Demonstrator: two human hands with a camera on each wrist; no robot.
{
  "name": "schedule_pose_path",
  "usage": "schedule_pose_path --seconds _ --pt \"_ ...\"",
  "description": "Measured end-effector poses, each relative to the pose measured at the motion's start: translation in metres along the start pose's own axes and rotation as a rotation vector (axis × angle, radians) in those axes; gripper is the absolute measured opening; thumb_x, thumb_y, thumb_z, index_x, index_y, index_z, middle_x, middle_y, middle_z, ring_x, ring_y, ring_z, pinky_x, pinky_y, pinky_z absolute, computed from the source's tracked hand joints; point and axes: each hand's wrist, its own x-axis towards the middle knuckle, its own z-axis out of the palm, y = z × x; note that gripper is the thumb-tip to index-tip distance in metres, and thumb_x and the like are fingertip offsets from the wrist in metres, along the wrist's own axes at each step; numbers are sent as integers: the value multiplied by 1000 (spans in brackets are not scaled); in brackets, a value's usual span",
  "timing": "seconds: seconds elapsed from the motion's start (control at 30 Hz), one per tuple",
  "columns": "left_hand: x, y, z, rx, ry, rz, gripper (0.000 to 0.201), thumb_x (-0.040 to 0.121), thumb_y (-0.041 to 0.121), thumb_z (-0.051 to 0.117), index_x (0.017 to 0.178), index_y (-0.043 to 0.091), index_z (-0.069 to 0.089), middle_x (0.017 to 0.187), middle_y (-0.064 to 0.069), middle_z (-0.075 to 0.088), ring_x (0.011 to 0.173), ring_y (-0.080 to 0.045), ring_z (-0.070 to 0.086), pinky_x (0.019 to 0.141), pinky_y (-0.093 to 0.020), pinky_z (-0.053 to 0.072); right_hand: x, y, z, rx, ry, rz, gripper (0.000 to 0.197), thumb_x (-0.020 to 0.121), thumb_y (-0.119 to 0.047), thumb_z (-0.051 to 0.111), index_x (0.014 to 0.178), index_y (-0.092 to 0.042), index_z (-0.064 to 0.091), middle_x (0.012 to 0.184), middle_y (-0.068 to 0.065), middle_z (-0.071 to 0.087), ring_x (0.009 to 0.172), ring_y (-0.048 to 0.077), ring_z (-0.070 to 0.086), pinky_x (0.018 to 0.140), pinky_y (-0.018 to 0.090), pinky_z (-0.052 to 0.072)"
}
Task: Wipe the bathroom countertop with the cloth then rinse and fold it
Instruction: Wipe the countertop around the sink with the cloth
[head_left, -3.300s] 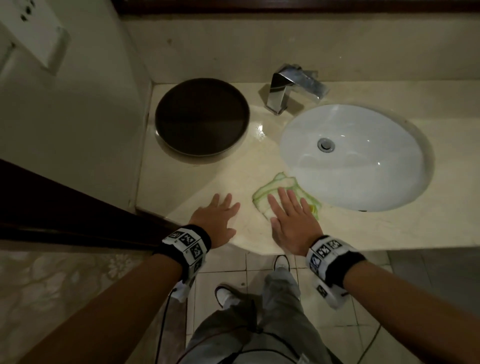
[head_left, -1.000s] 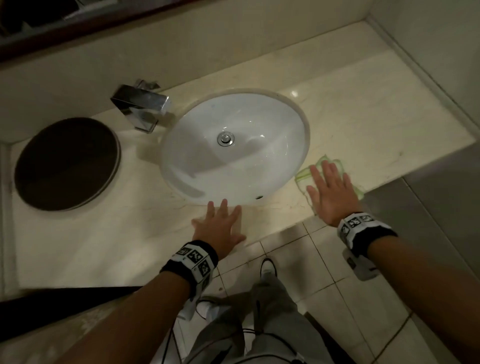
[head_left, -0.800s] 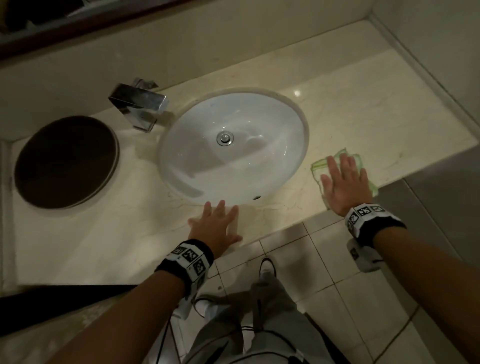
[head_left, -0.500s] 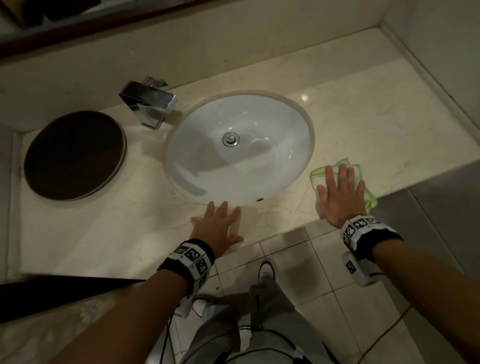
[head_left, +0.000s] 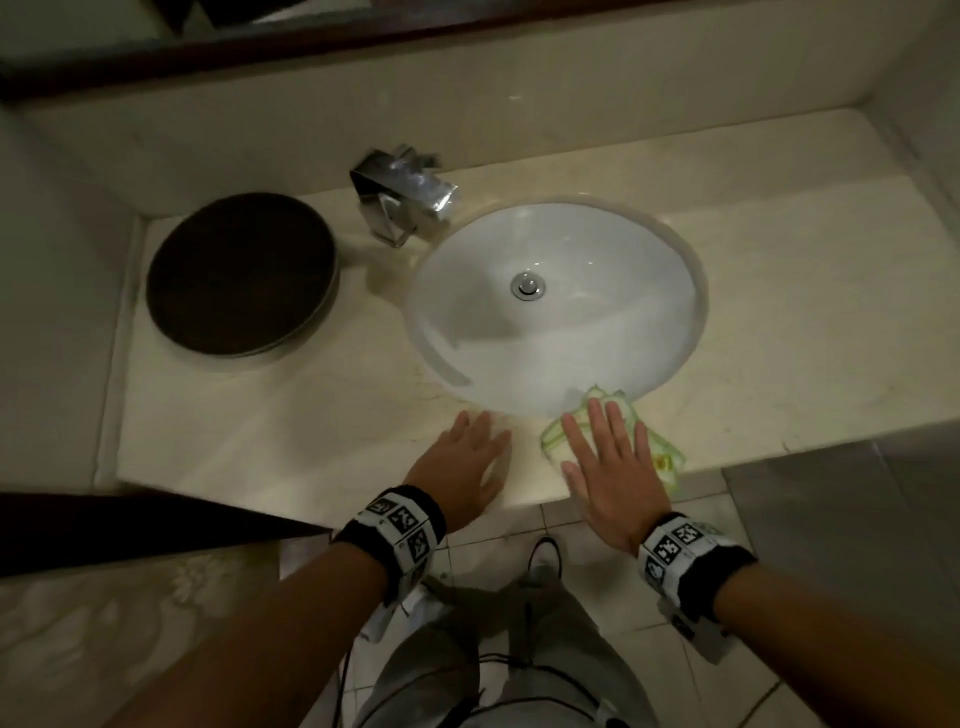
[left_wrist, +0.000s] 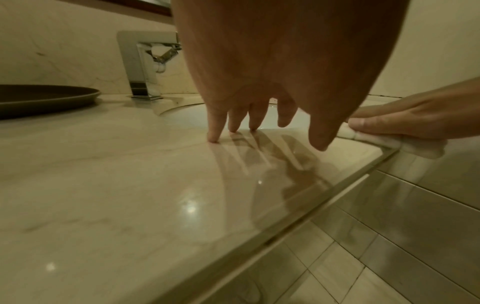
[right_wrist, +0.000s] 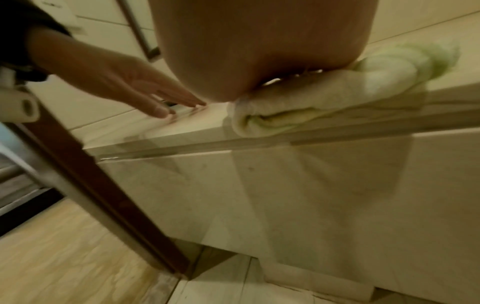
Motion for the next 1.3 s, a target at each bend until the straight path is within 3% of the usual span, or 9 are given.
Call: schedule_pose_path --seconds 0.27,0.43,0.63,0.8,0.9,0.97,1.07,1.13,1.3 --pt "-66 -76 -7 -45 151 -51 51 102 31 36 151 19 28 161 -7 14 148 -20 13 116 -23 5 21 -113 14 -49 -13 -217 58 101 -46 15 155 -24 13 161 14 6 148 36 3 113 58 7" --pt "-98 -122 -2 -161 172 -146 48 101 31 40 148 23 34 159 -2 23 146 -18 20 117 -31 20 35 -165 14 -86 -28 -264 58 102 -45 14 154 -21 18 160 16 13 147 38 10 112 57 10" --pt "-135 -164 1 -271 209 -221 45 99 29 42 144 22 41 155 -1 31 142 -17 26 115 -31 24 55 -232 17 -109 -62 -343 59 101 -45 14 154 -21 19 159 16 14 146 38 13 112 56 8" --pt "-151 -182 10 -292 257 -254 44 97 29 45 139 18 48 143 -4 48 131 -21 41 109 -35 33 74 -272 13 -120 -175 -453 62 100 -49 3 155 -21 14 160 15 5 147 39 4 116 59 12" --pt "-152 -185 13 -314 277 -275 41 95 29 47 135 19 53 135 -3 55 124 -21 46 105 -35 38 81 -274 0 -78 -255 -479 63 99 -51 7 155 -23 6 159 9 -12 147 33 -12 117 55 2" --pt "-149 -183 11 -323 283 -280 40 94 28 47 132 19 55 131 -5 57 122 -23 48 102 -36 40 82 -269 -12 -50 -204 -520 58 97 -41 22 150 -19 30 160 12 15 148 34 14 114 54 20" --pt "-142 -175 6 -327 261 -274 39 94 27 46 131 21 54 127 -6 57 119 -25 49 98 -39 43 89 -260 -17 -56 -20 -573 38 80 -22 56 117 -16 64 122 13 61 114 34 59 86 44 48" --pt "-136 -168 4 -335 234 -289 42 93 29 47 134 23 51 128 -5 55 120 -25 48 98 -40 44 95 -258 -19 -28 66 -589 34 72 -18 69 105 -17 67 105 8 62 96 31 60 76 38 45" --pt "-118 -154 -5 -304 185 -386 40 94 25 50 134 20 49 126 -7 49 114 -27 50 93 -36 43 107 -255 -29 -62 64 -612 30 65 -19 72 93 -13 63 91 8 59 82 28 54 68 36 43"
